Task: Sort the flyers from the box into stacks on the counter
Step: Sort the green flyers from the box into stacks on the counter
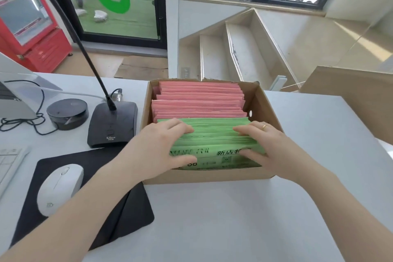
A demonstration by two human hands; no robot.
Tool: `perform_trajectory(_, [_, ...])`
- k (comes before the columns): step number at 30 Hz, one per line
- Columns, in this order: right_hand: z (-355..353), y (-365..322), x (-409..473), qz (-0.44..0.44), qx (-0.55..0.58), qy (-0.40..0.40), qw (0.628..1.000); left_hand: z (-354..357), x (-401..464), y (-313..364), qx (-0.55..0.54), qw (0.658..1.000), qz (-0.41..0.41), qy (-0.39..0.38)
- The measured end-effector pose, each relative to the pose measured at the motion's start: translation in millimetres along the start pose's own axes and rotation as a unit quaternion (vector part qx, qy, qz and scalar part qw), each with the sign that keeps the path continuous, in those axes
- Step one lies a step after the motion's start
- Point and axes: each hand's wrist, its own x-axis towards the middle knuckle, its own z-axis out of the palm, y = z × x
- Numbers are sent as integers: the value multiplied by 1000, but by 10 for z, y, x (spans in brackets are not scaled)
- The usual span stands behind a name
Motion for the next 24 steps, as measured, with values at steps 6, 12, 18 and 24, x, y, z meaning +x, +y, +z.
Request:
perform_trajectory(6, [95,22,99,-2,-60,37,997,-25,59,-11,13,999,-24,-35])
perform_trajectory(12, [28,-67,-10,62,27,10,998,-25,-13,32,-50,997,-37,-45])
perform_trajectory(18, [0,-93,-68,128,-6,-32,991,9,-122,12,-1,999,-48,3])
perform_trajectory(24, [-173,-150,-362,73,29,140,987,-140,-277,340,-170,964,-113,169])
